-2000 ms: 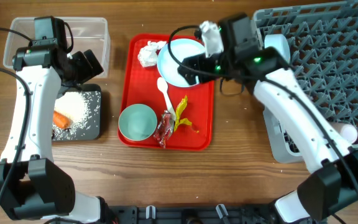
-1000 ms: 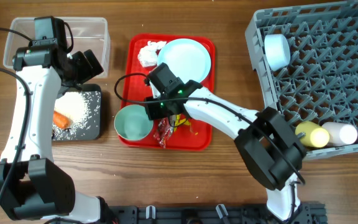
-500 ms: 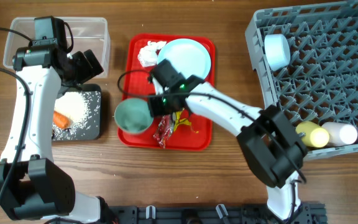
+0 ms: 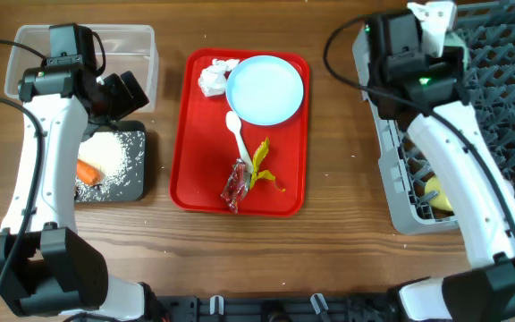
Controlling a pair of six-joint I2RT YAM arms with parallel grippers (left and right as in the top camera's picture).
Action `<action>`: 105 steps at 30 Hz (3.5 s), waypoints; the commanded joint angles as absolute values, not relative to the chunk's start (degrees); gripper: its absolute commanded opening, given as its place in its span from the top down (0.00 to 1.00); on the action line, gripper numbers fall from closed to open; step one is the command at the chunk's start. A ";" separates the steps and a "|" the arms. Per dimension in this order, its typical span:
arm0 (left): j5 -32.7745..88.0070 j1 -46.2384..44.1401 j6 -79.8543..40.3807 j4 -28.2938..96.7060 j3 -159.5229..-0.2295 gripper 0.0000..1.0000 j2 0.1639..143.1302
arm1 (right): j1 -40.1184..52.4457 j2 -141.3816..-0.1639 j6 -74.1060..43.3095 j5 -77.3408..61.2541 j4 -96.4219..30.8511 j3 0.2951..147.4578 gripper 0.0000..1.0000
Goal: Sort waste into correct bins and load items into the dishwasher rack
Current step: 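Carry the teal bowl right and place it in the dish rack, then grasp the crumpled tissue with the left gripper and drop it in the clear bin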
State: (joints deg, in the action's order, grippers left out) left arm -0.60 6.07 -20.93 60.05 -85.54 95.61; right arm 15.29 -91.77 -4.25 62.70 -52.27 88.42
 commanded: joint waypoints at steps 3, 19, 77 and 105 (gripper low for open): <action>-1.15 6.17 -21.47 60.05 -85.25 0.00 95.79 | 13.26 -94.21 5.52 69.60 -58.24 86.46 0.96; -1.15 6.17 -21.47 60.05 -85.25 0.00 95.79 | 11.53 -104.22 36.86 72.44 -40.23 77.87 0.96; -4.19 -15.75 -33.91 22.76 -85.27 0.41 117.34 | 16.29 -89.80 -8.75 -5.58 -46.02 84.79 0.00; -16.34 8.08 -42.22 37.45 -85.38 0.73 101.19 | 16.32 -89.80 -7.68 -4.58 -47.16 84.77 0.01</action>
State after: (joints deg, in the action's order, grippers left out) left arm -14.33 3.22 -42.92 38.17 -86.41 95.94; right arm 16.34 -89.36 -7.70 -4.69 -47.33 84.55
